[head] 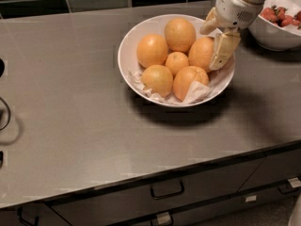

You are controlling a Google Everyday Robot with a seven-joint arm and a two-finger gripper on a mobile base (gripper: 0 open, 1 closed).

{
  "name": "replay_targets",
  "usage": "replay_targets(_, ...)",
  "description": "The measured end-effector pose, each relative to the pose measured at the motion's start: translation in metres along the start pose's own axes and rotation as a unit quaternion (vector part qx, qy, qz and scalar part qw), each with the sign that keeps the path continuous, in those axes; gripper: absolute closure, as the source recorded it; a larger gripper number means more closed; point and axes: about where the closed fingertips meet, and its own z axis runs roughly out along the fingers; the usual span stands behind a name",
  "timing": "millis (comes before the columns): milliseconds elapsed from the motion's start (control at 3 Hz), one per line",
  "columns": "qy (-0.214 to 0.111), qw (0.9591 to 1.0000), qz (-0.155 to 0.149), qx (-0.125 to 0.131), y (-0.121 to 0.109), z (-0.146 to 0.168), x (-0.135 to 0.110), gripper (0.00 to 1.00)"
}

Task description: Pick orange from white bowl

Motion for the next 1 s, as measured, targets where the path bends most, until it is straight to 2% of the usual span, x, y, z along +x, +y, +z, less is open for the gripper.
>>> replay_targets(333,-0.002,1.0000,0.004,-0.005,0.0019,0.0044,0.0036,0.33)
replay_targets(1000,-0.003,0.9999,0.007,-0.012,0.0047,0.0109,0.0061,0.32)
